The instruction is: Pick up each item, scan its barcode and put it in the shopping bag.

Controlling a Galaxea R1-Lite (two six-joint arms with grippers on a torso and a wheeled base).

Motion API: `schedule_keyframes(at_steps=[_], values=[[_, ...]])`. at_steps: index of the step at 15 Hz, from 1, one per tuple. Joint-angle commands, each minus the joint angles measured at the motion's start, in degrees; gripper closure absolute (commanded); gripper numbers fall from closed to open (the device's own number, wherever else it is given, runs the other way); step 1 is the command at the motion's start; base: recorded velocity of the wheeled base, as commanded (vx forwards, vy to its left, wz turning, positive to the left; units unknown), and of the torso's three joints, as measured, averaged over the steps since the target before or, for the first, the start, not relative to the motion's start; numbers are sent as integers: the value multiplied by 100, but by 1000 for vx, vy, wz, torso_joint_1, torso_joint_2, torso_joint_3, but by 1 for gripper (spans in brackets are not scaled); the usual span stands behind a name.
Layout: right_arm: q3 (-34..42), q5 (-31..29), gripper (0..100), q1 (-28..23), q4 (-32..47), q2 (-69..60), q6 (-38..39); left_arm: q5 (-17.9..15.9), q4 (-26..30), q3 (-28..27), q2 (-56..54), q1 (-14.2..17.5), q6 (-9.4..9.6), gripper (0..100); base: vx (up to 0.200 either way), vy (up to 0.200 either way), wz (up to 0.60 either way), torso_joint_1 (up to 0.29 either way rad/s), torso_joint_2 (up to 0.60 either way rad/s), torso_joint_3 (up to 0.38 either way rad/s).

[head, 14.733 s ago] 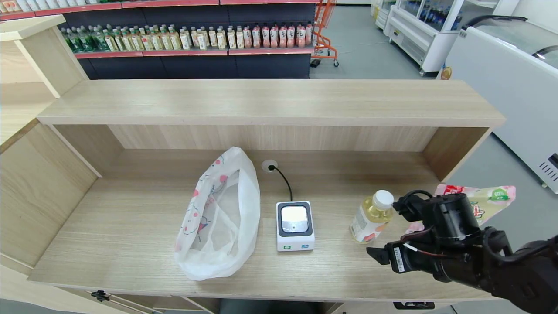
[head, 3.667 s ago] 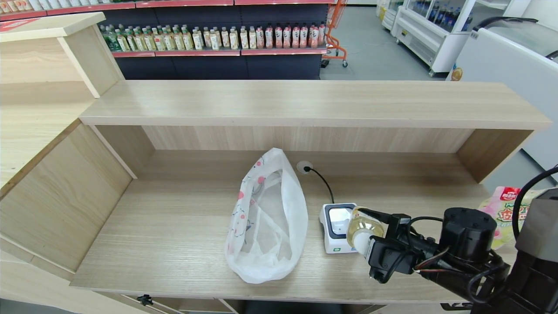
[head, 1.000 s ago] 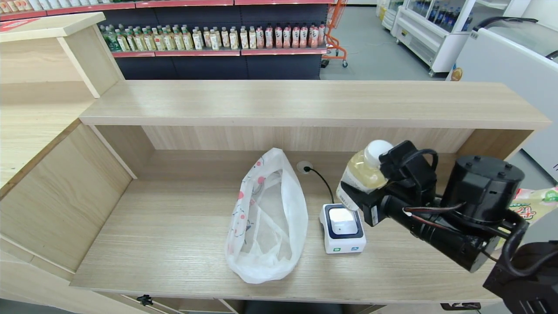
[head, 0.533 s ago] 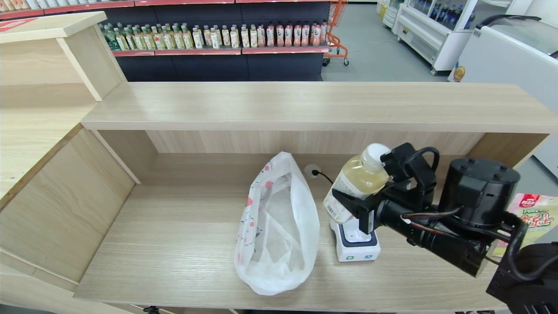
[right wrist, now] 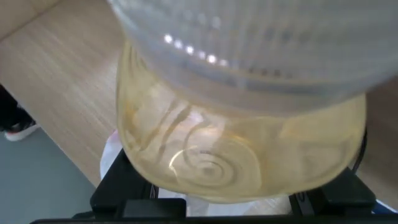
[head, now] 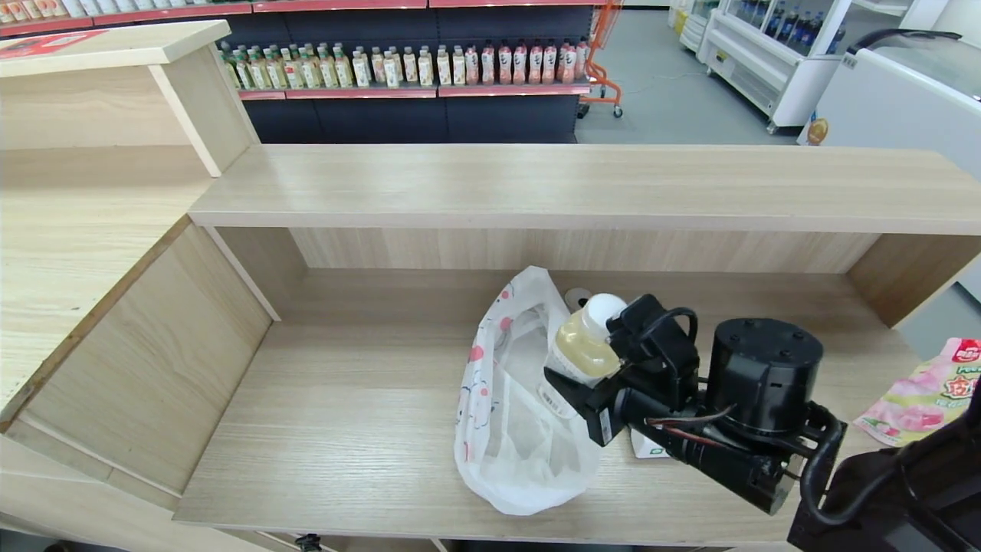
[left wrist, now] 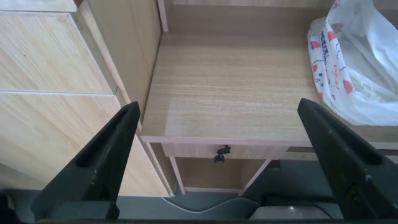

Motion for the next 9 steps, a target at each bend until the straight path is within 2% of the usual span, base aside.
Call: schedule_keyframes(at_steps=[1, 9], values=[[127, 20, 100, 11, -2, 168, -1, 1, -2, 0, -2, -4, 0, 0, 0, 0, 0, 0, 0, 0], [356, 29, 100, 2, -186, 554, -27, 1, -2, 0, -2, -4, 0, 0, 0, 0, 0, 0, 0, 0]])
